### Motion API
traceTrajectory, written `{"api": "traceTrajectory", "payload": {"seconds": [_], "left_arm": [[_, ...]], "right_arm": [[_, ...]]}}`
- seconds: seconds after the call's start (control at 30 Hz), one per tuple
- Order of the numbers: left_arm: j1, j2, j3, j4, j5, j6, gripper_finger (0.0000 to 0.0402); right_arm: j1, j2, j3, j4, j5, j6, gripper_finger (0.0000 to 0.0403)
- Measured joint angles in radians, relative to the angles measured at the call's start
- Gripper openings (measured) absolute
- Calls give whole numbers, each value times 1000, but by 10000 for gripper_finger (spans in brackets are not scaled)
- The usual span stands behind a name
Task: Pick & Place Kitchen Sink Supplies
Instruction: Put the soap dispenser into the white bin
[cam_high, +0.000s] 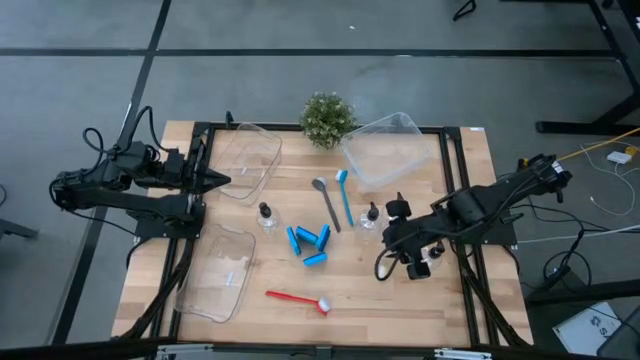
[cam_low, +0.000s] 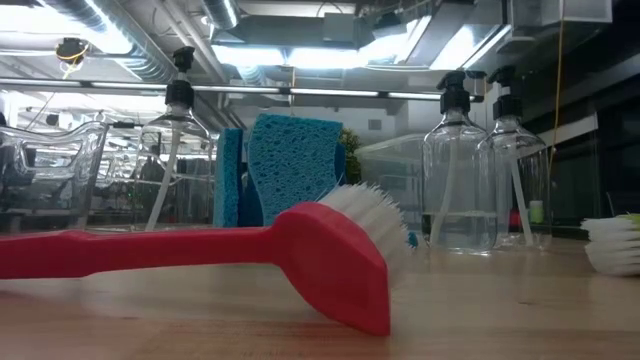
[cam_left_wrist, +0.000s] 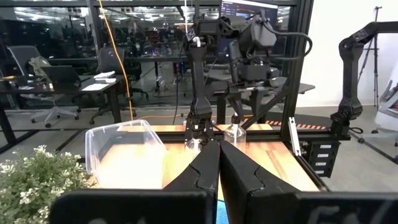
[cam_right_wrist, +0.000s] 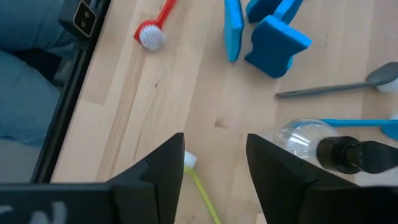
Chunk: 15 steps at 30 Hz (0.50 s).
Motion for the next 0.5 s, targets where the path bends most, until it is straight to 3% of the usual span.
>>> {"api": "traceTrajectory", "payload": {"seconds": [0.5], "left_arm": [[0, 0, 0, 0, 0, 0, 4]], "right_arm": [[8, 15, 0, -11, 1, 46, 172]]}}
